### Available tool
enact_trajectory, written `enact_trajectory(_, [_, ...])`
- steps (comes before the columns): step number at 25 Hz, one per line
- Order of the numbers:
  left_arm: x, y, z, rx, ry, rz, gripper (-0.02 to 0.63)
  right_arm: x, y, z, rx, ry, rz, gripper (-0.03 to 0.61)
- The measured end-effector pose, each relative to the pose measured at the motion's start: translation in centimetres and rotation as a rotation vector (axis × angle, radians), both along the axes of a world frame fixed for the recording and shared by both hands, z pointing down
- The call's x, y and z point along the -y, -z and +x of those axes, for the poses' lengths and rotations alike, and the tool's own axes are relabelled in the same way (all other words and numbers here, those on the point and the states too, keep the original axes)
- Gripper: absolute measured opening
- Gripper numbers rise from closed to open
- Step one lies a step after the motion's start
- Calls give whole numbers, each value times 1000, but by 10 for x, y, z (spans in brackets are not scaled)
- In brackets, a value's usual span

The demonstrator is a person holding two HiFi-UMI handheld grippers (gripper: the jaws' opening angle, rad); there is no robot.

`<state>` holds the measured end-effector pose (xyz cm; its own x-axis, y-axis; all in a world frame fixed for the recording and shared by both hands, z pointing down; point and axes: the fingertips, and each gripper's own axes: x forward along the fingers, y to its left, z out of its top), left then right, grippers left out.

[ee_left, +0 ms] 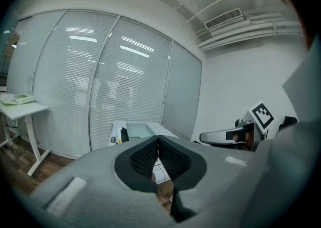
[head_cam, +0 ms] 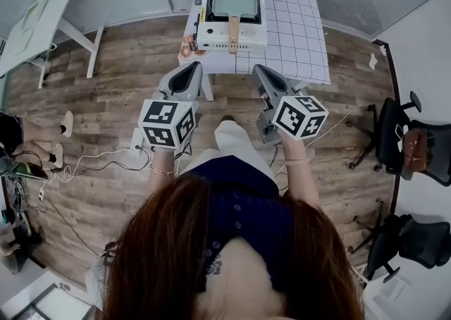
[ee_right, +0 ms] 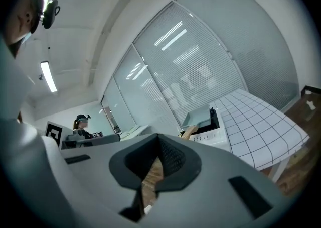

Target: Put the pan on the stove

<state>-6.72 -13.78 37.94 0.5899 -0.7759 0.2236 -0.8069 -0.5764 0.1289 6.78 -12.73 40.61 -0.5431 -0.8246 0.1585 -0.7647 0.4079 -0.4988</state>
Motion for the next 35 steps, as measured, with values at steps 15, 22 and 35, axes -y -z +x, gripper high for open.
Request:
enact_trajectory(15, [-37, 11, 8, 2, -25, 45, 11, -40, 16, -3, -158, -67, 91, 8])
enact_trajectory(22, [-52, 14, 8, 2, -38, 61, 11, -55, 21, -6, -180, -94, 103, 8])
enact_trajectory(35, [-83, 13, 9, 11, -71, 89, 11, -80, 26, -6, -228, -186, 129, 8])
